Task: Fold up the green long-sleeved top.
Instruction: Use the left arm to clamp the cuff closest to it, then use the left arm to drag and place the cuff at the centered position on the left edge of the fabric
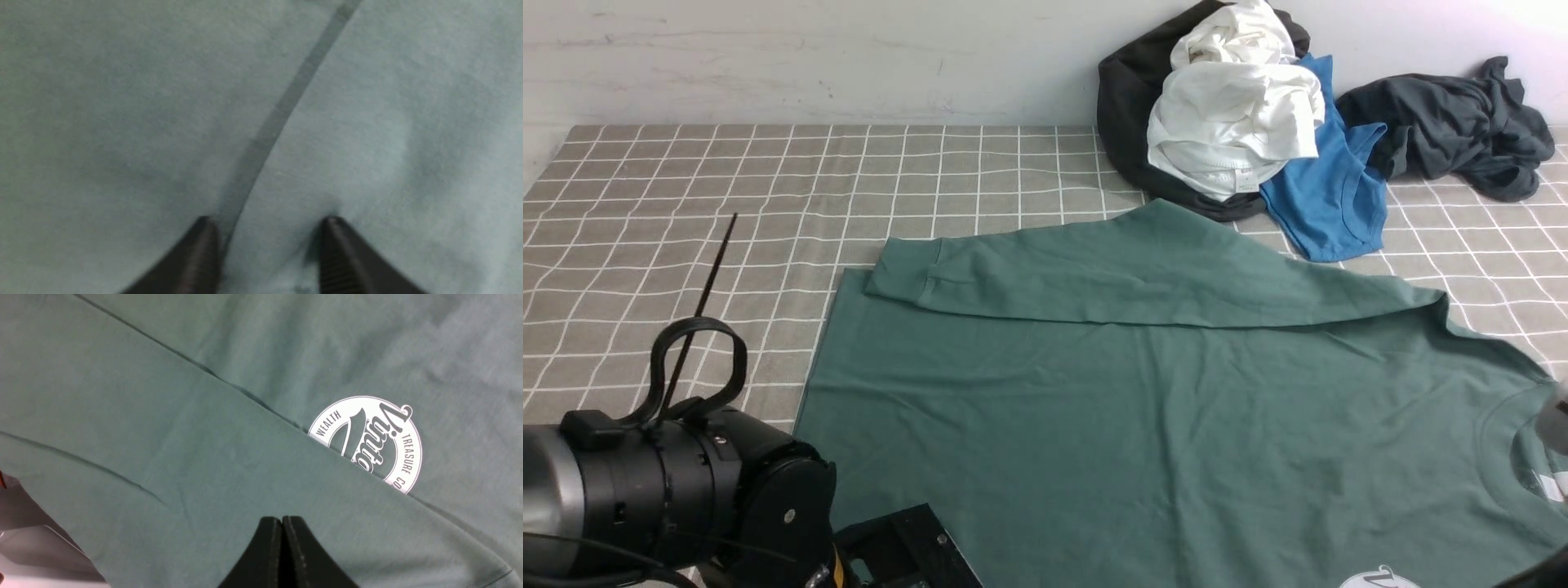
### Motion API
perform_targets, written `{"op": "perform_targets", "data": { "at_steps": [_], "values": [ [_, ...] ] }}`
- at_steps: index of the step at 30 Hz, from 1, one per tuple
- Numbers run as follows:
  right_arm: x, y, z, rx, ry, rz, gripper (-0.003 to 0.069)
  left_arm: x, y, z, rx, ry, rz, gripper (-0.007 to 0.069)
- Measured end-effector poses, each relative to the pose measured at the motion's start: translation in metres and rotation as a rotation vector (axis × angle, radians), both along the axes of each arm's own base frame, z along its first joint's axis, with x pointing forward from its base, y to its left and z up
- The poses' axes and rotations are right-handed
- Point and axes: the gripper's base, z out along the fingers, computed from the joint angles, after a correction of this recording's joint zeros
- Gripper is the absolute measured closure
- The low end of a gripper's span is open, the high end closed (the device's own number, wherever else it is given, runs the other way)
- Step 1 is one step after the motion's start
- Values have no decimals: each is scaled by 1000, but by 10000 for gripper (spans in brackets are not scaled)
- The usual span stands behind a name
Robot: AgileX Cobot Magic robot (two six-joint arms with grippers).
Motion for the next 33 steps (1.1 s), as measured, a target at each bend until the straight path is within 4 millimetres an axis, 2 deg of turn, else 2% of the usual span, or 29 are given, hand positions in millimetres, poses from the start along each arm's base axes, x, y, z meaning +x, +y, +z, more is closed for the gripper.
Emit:
{"op": "perform_targets", "data": {
  "at_steps": [5,10,13,14,16,17,18,19,21,24,25,27,29,33],
  "values": [
    [0,0,0,0,0,0,673,-1,0,0,0,6,1,575],
    [0,0,0,0,0,0,673,0,-1,8,-2,1,-8,616],
    [0,0,0,-3,-1,1,673,8,-4,26,-6,-40,-39,620],
    [0,-1,0,-14,-7,4,673,17,-8,42,-9,-81,-62,620],
    [1,-1,0,-19,-11,4,673,24,-11,53,-12,-115,-76,620],
    [1,-2,0,-22,-16,4,673,31,-15,65,-12,-150,-90,620],
    [2,-2,0,-29,-23,4,673,45,-20,88,-11,-225,-115,620],
    [2,-2,0,-29,-26,3,673,46,-21,91,-9,-230,-119,620],
    [3,-3,0,-36,-33,3,673,67,-25,118,-3,-315,-125,618],
    [3,-3,0,-39,-35,3,673,95,-23,134,13,-359,-86,618],
    [3,-3,0,-39,-35,3,673,98,-23,134,15,-360,-79,618],
    [3,-3,0,-40,-36,3,673,119,-20,128,29,-348,-40,618],
    [3,-3,0,-39,-40,3,673,136,-16,112,50,-312,-8,614],
    [5,-3,1,-30,-65,-2,673,158,-9,80,73,-271,29,582]
  ]
}}
